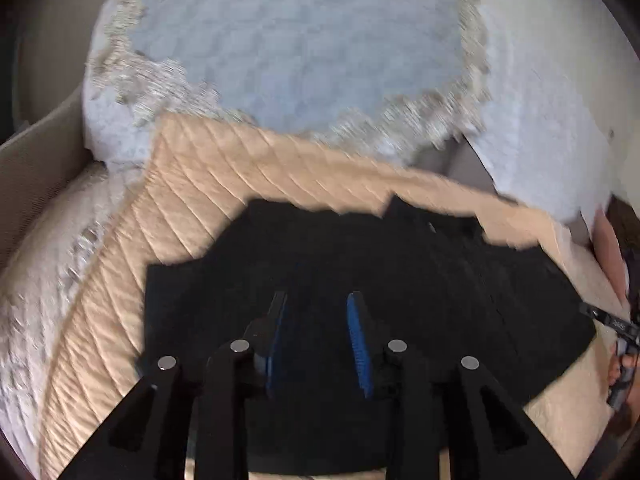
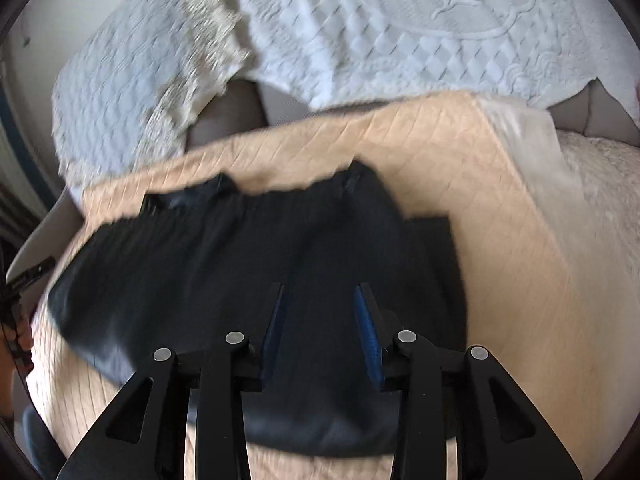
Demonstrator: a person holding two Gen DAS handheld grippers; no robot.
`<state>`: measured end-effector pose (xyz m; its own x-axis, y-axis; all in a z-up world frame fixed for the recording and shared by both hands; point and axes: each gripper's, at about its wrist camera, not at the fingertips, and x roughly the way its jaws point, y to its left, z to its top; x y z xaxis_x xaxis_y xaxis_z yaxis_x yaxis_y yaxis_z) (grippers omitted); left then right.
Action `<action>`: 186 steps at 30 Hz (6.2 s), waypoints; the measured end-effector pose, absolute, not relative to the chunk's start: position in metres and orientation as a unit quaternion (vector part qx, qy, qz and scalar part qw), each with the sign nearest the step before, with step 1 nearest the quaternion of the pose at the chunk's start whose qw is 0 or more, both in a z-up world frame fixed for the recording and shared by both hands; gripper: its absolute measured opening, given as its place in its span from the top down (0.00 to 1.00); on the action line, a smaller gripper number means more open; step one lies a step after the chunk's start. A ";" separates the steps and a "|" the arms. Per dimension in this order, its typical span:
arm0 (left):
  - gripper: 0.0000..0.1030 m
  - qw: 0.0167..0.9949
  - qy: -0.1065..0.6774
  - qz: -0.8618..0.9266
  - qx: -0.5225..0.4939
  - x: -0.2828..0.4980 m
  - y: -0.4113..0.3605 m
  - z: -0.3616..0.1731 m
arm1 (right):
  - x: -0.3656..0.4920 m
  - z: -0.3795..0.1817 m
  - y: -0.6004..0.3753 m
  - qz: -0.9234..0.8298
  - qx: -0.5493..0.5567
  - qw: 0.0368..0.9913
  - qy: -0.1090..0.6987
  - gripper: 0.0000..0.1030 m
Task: Fold large clothes
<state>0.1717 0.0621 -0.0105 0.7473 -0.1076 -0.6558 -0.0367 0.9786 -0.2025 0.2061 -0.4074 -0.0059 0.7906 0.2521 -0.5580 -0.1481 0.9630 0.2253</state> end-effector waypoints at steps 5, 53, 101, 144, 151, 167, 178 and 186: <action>0.70 0.905 0.413 -0.003 -0.102 0.186 0.053 -0.052 | 0.221 -0.024 -0.433 0.059 0.115 0.937 0.325 0.89; 0.67 0.910 0.393 0.058 -0.122 0.254 0.097 -0.042 | 0.302 -0.046 -0.481 0.104 0.326 0.898 0.276 1.00; 0.34 0.887 0.379 0.099 -0.246 0.110 0.126 -0.048 | 0.152 -0.066 -0.466 0.041 0.374 0.886 0.271 0.46; 0.79 0.889 0.424 0.052 -0.168 -0.010 0.094 -0.022 | 0.043 -0.063 -0.468 0.024 0.302 0.881 0.363 0.80; 0.66 0.889 0.419 0.050 -0.178 -0.023 0.099 0.000 | 0.024 -0.047 -0.473 0.020 0.277 0.894 0.351 0.68; 0.67 0.915 0.383 0.022 -0.129 0.060 0.064 -0.021 | 0.117 -0.060 -0.456 0.147 0.303 0.895 0.292 0.72; 0.69 0.921 0.369 0.011 -0.126 0.057 0.059 0.006 | 0.103 -0.028 -0.459 0.148 0.312 0.904 0.253 0.92; 0.62 0.899 0.412 0.031 -0.146 0.129 0.075 -0.035 | 0.178 -0.055 -0.458 0.121 0.310 0.893 0.303 0.93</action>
<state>0.1288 0.0750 -0.0352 0.6587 -0.0652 -0.7496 -0.1751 0.9556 -0.2370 0.1784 -0.4578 -0.0552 0.7872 0.4047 -0.4653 -0.0290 0.7780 0.6276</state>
